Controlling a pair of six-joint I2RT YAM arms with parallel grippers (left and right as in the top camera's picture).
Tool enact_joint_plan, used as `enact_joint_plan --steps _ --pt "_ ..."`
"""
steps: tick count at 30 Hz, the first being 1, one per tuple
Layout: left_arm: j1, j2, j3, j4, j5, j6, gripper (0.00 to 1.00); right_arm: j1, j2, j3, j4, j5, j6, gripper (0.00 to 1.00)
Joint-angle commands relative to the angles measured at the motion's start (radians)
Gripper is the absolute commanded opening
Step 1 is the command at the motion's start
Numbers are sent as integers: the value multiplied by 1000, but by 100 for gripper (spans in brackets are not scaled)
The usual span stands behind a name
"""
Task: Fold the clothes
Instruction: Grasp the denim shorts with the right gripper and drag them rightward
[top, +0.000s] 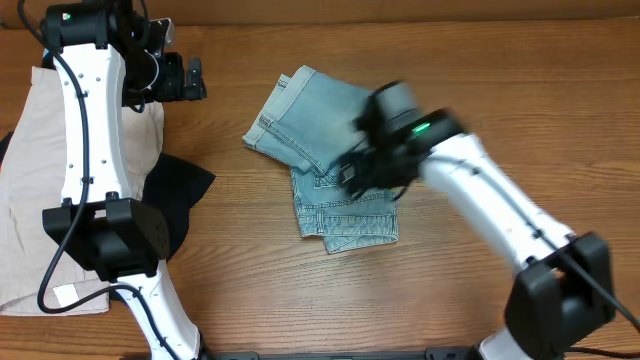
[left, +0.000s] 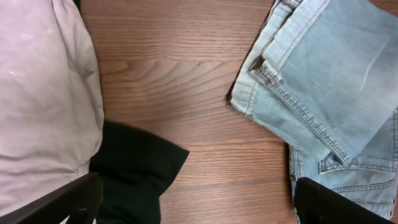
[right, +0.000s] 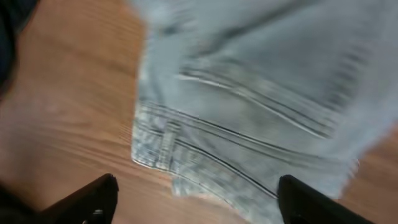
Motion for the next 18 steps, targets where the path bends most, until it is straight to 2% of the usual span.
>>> enact_joint_plan --steps 1,7,16,18 --pt "32 47 -3 3 2 19 100 203 29 -2 53 236 25 88" --pt "58 79 -3 -8 2 19 100 367 123 -2 105 384 86 90" --pt "59 84 -3 -16 1 20 100 384 294 5 174 392 85 90" --pt "59 84 -3 -15 1 20 99 384 301 17 163 399 86 85"
